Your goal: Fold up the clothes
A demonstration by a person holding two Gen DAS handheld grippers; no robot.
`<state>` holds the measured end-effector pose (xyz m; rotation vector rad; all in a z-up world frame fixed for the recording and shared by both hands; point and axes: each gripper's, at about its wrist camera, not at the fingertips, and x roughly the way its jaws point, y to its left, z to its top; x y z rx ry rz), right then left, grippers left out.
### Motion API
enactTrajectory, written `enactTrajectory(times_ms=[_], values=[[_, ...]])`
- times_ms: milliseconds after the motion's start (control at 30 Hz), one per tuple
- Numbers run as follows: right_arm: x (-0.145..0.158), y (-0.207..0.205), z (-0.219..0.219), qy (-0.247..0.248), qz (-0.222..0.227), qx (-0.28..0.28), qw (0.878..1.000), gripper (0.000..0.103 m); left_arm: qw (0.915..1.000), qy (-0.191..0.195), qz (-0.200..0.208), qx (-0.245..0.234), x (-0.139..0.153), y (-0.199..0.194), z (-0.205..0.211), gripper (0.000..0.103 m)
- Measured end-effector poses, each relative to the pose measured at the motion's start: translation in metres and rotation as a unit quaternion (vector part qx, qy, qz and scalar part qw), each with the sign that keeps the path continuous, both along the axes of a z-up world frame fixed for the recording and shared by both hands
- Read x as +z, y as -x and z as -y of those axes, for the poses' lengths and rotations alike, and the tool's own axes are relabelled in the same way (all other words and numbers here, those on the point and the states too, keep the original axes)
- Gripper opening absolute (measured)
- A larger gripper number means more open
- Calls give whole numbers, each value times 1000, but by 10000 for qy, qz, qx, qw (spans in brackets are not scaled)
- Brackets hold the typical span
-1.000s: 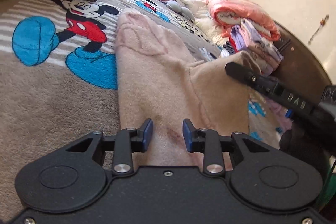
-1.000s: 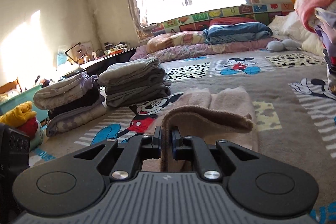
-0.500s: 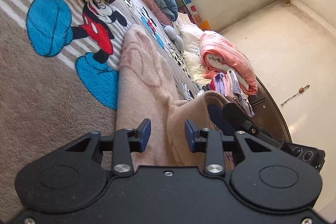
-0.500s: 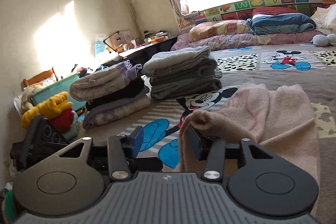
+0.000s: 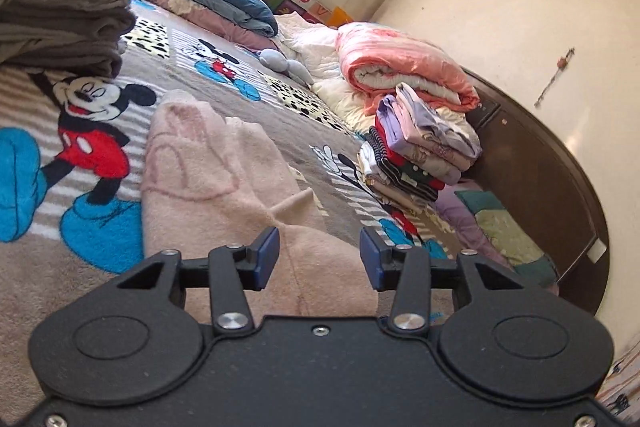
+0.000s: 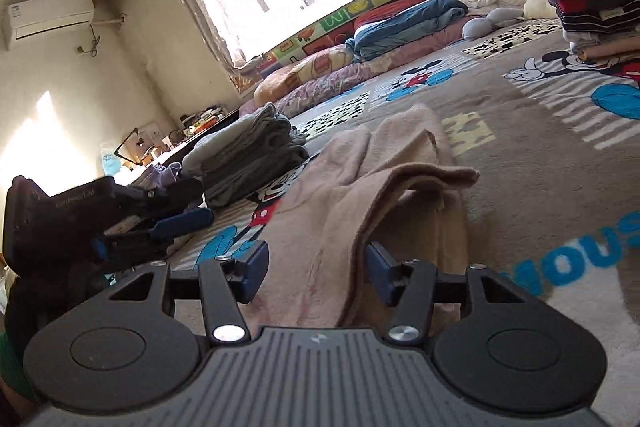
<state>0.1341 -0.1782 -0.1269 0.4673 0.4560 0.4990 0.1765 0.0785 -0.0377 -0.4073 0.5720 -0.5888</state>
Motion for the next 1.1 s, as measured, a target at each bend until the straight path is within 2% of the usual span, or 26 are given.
enactTrajectory(times_ms=[100, 167, 233, 267, 367, 467, 500, 533, 567, 600, 633, 667, 733, 767, 800, 867, 933, 1000, 1100], values=[[-3, 9, -9, 365, 26, 223, 9991, 58, 9932, -1103, 71, -362, 11, -4, 54, 42], [-6, 17, -14, 461, 12, 392, 9982, 60, 9812, -1832, 117, -601, 19, -7, 89, 43], [-9, 23, -21, 655, -6, 519, 9965, 62, 9633, -2538, 214, -850, 21, -4, 124, 45], [-10, 26, -24, 745, -9, 567, 9956, 62, 9502, -2950, 284, -966, 19, -2, 143, 45], [-15, 32, -31, 858, 115, 706, 9937, 64, 8962, -4268, 516, -1095, 1, 1, 195, 45], [-19, 35, -32, 869, 242, 772, 9929, 65, 8405, -5276, 674, -1032, -27, -2, 227, 46], [-20, 35, -31, 837, 251, 781, 9931, 64, 8247, -5518, 738, -998, -36, -3, 233, 46], [-21, 36, -30, 797, 259, 792, 9933, 64, 8130, -5693, 789, -937, -42, -6, 235, 41], [-20, 36, -29, 749, 266, 812, 9935, 65, 8079, -5776, 811, -840, -44, -10, 233, 30], [-20, 36, -28, 710, 269, 839, 9936, 65, 8074, -5799, 804, -735, -44, -15, 229, 12], [-19, 36, -28, 680, 286, 864, 9935, 65, 8179, -5669, 748, -638, -40, -20, 221, 8], [-18, 36, -28, 667, 330, 885, 9933, 65, 8441, -5298, 617, -551, -30, -25, 208, 8], [-15, 37, -30, 737, 463, 950, 9917, 65, 9047, -4238, 234, -367, -9, -36, 170, 7], [-13, 38, -35, 851, 579, 993, 9897, 65, 9297, -3673, 60, -274, -2, -43, 148, 7], [-11, 40, -40, 1004, 736, 1037, 9868, 65, 9473, -3198, -50, -175, 3, -49, 126, 7], [-7, 44, -52, 1310, 1048, 1123, 9794, 66, 9695, -2445, -174, 17, 8, -59, 86, 7], [-3, 49, -64, 1628, 1342, 1207, 9700, 66, 9849, -1691, -307, 188, 8, -68, 48, 6], [-5, 53, -80, 2002, 1544, 1296, 9588, 66, 9926, -1081, -435, 341, 1, -76, 19, 6], [-6, 59, -104, 2468, 1888, 1372, 9406, 65, 9948, -467, -762, 493, -23, -82, -8, 6]])
